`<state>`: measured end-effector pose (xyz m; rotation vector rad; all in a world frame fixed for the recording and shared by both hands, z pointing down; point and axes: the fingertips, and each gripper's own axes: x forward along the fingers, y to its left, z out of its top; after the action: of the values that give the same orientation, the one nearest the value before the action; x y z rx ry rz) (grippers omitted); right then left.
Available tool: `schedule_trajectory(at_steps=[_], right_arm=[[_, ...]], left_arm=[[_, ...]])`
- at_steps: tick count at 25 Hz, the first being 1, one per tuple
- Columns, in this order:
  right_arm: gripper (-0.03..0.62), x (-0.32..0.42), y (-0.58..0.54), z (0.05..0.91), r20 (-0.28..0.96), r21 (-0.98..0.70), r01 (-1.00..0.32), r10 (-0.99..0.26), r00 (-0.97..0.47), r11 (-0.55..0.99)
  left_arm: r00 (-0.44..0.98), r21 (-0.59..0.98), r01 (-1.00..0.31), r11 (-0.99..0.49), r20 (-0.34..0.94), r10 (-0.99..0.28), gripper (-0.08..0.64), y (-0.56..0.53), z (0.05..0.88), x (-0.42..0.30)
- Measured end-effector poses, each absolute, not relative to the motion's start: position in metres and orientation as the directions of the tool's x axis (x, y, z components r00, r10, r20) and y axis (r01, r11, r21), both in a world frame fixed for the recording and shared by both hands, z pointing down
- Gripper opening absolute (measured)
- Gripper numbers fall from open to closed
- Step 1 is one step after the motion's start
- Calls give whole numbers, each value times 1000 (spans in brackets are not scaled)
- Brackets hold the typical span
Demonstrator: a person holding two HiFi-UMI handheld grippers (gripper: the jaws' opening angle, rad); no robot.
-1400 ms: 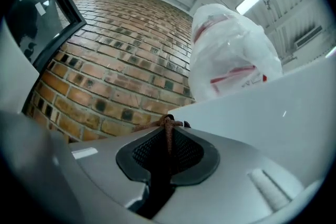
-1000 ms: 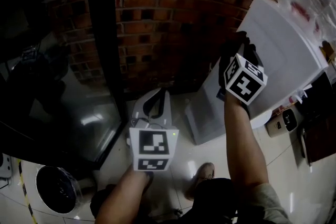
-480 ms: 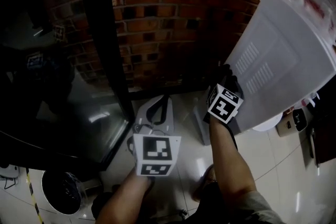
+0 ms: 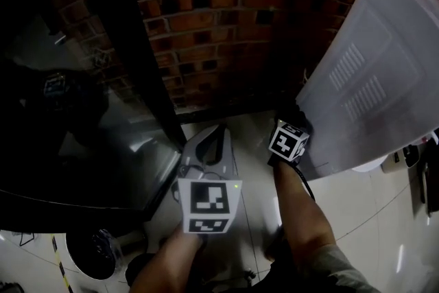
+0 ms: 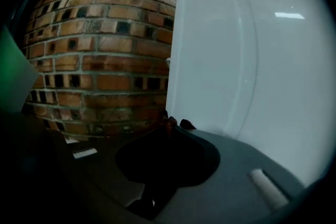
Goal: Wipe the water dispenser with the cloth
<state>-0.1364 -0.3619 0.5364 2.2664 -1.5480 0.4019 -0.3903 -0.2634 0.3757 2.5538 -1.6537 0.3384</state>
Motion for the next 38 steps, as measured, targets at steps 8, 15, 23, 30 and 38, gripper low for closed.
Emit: schedule_trajectory(at_steps=[8, 15, 23, 30, 38], right_arm=[[60, -134, -345, 618, 554, 275, -930, -750, 361, -244], [60, -130, -338, 637, 589, 320, -926, -723, 361, -201], [60, -156, -348, 569, 484, 346, -934, -835, 260, -90], [60, -186, -341, 419, 239, 347, -937, -961, 139, -49], [60, -176, -285, 179, -159, 252, -954, -979, 125, -163]], left_arm=[[396, -57, -905, -422, 253, -883, 0, -267, 390, -389], [410, -65, -897, -437, 247, -878, 0, -263, 385, -384], [430, -73, -889, -451, 205, -879, 0, -255, 364, -370], [438, -38, -893, -448, 153, -886, 0, -238, 343, -358], [491, -32, -869, -493, 60, -869, 0, -206, 304, -333]])
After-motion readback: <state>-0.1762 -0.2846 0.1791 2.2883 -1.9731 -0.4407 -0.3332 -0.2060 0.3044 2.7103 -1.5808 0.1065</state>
